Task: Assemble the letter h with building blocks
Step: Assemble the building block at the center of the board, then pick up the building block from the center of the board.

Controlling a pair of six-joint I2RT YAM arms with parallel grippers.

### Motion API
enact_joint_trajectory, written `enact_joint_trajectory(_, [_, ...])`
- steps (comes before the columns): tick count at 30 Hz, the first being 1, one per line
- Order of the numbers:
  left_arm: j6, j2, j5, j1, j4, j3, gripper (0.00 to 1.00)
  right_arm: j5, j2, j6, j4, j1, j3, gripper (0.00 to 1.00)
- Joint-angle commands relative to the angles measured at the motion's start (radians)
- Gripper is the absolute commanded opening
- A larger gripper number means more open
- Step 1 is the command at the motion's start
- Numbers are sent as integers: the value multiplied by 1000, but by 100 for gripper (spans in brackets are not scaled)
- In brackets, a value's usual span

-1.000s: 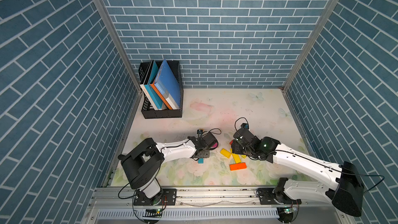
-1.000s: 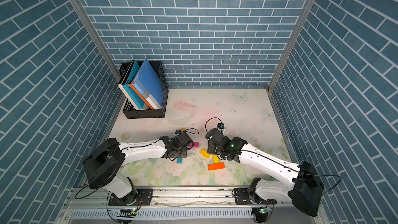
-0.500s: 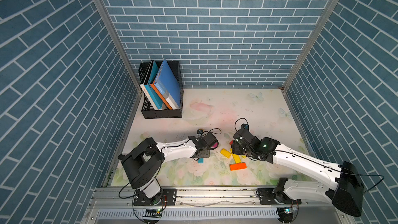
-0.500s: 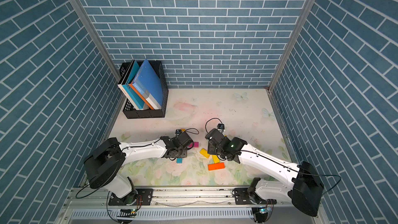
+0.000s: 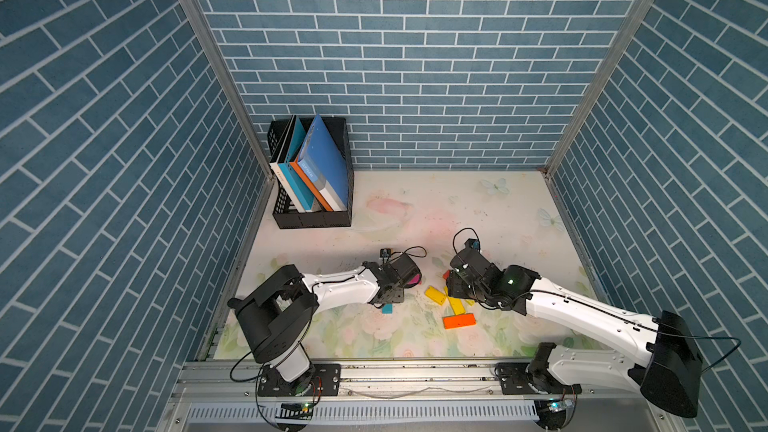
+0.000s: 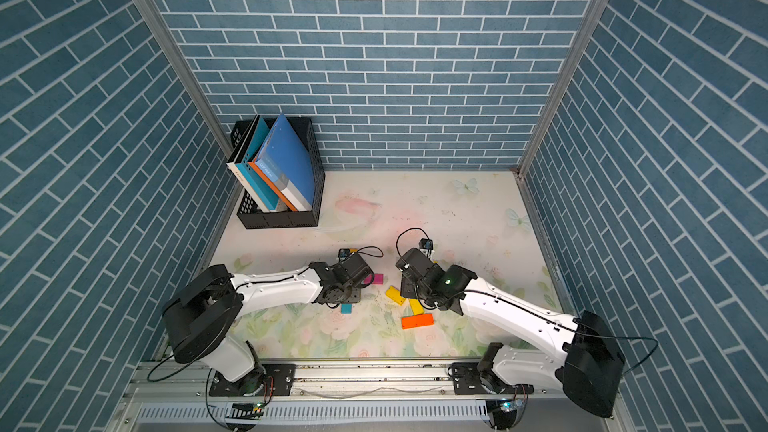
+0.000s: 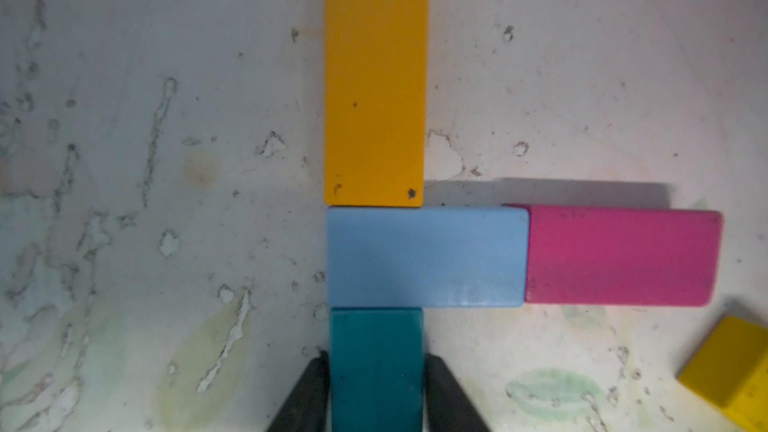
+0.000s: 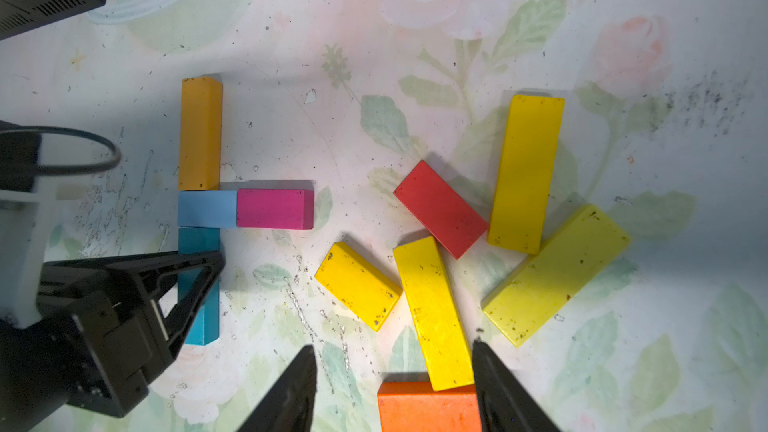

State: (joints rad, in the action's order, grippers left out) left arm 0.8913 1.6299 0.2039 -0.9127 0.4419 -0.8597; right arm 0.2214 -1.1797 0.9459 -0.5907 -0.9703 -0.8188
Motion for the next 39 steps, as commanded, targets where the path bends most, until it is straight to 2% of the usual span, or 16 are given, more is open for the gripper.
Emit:
enact_joint_trajectory(1, [0,12,22,8,20,-12,56,12,1,19,-5,1,7,61])
enact_joint_trajectory(8, [-6,-47,-2,0,46,-26,64,22,28,29,-55,2,5,61])
enact_joint_trajectory(14, [-49,-209,0,-12,117,-92,71,-29,91,85,-52,0,121,66])
enact_joint_trajectory(17, [-90,-297,35,-10,149,-139,74,-50,119,117,-46,-2,194,68])
enact_joint_trajectory(21, [-132,-389,66,9,140,-152,78,-58,118,105,-30,-2,230,69])
enact_joint_trajectory(30, [-123,-493,7,97,80,-41,77,-72,-52,-103,67,-2,163,67])
enact_joint_trajectory(35, [-125,-523,-3,123,80,-8,77,-25,-195,-158,62,4,99,62])
enact_joint_trajectory(39, [-128,-536,-12,138,79,11,77,-17,-239,-170,88,18,102,56])
